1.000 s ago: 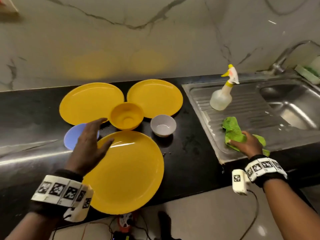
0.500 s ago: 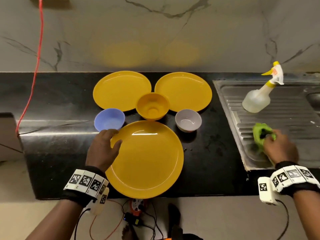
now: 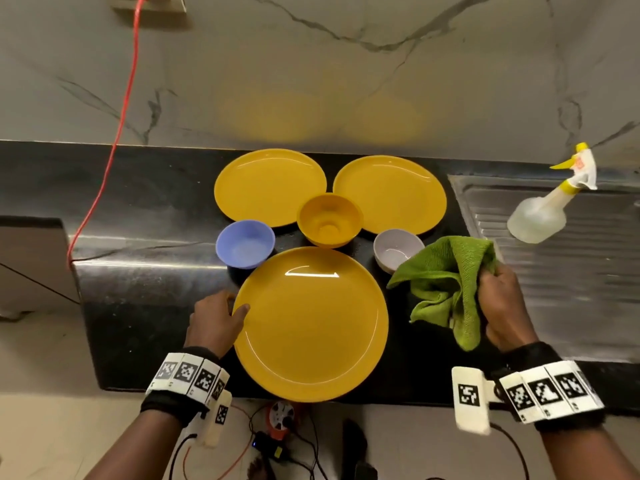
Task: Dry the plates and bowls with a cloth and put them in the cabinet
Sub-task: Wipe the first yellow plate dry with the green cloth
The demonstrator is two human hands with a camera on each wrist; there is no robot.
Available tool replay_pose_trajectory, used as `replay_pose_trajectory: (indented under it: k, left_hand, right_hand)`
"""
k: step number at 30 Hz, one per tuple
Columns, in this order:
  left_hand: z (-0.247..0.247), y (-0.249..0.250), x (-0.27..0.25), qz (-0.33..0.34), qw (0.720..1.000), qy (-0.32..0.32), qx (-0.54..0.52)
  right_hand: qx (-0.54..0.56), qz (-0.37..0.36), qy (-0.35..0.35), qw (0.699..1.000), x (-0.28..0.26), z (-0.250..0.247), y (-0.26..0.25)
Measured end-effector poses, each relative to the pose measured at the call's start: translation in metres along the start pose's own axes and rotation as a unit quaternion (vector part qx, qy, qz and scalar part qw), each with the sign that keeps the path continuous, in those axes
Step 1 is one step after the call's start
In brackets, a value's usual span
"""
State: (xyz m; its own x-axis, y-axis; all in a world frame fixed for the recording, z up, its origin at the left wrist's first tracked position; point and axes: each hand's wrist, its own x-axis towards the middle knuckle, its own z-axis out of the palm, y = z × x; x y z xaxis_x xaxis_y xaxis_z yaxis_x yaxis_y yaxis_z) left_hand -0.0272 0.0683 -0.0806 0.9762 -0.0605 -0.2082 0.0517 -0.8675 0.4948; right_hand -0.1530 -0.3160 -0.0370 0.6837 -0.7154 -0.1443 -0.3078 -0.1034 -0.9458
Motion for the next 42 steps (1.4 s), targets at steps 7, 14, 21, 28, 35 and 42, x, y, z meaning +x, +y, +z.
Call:
replay_pose_trajectory:
  k: [7, 14, 21, 28, 35, 42]
  left_hand:
    - [-0.004, -0.003, 0.003, -0.028, 0.997, -0.051, -0.043]
    - [-0.005, -0.001, -0.014, 0.0, 0.981, -0.047, -0.187]
    - [-0.021, 0.009, -0.033, 0.077, 0.96, 0.021, -0.269]
    - [-0.059, 0.022, -0.025, 0.123, 0.934, 0.043, -0.333]
    - [-0.087, 0.059, -0.015, 0.115, 0.871, 0.025, -0.477]
    - [-0.084, 0.085, -0.024, 0.08, 0.818, 0.022, -0.57]
  right_hand:
    - [0.121, 0.029, -0.01, 0.992, -0.026, 0.012, -0.006]
    - [0.156, 0.048, -0.094, 0.982, -0.059, 0.013, -0.023]
    - [0.13, -0.01, -0.086, 0.988, -0.071, 0.017, -0.038]
    - [0.128, -0.157, -0.13, 0.971, -0.085, 0.025, -0.091]
    - [0.022, -0.27, -0.222, 0.937, -0.126, 0.071, -0.124]
    - [-0.05, -0.417, -0.291, 0.859, -0.152, 0.138, -0.108]
